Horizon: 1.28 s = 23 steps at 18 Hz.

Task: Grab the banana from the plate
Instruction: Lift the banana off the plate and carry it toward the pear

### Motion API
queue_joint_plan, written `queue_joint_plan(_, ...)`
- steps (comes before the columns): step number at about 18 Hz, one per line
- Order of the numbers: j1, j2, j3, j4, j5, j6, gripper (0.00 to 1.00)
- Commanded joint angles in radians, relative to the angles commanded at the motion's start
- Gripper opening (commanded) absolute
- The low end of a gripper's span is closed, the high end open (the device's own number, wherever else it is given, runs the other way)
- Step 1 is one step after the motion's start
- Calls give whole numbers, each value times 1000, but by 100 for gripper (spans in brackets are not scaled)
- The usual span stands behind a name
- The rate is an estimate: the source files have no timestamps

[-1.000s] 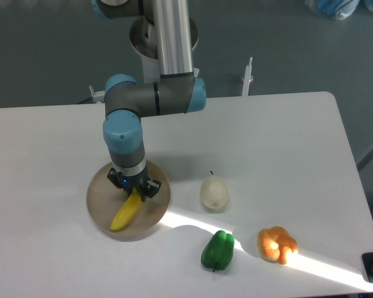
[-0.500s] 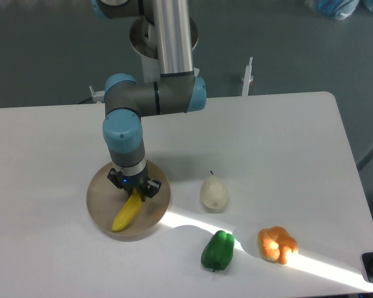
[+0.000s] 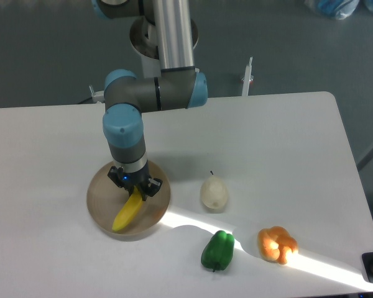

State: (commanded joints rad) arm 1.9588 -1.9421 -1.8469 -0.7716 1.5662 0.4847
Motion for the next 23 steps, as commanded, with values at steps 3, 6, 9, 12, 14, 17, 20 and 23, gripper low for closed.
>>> queue_joint_plan(3, 31, 32, 2, -5, 2, 64, 25)
queue_joint_plan(6, 113, 80, 5, -44, 2, 187, 25)
queue_joint_plan(9, 211, 109, 34, -92, 0, 351, 25)
queue_joint_plan(12, 285, 109, 75, -95, -3, 451, 25)
queue_joint_plan(14, 354, 106, 119, -115, -12, 523, 25)
queue_joint_plan(17, 409, 92, 167, -132, -21, 617, 25)
queue_joint_plan(20, 431, 60, 216, -132, -23, 660, 25)
queue_joint_plan(23, 431, 22, 262, -130, -21, 669, 25)
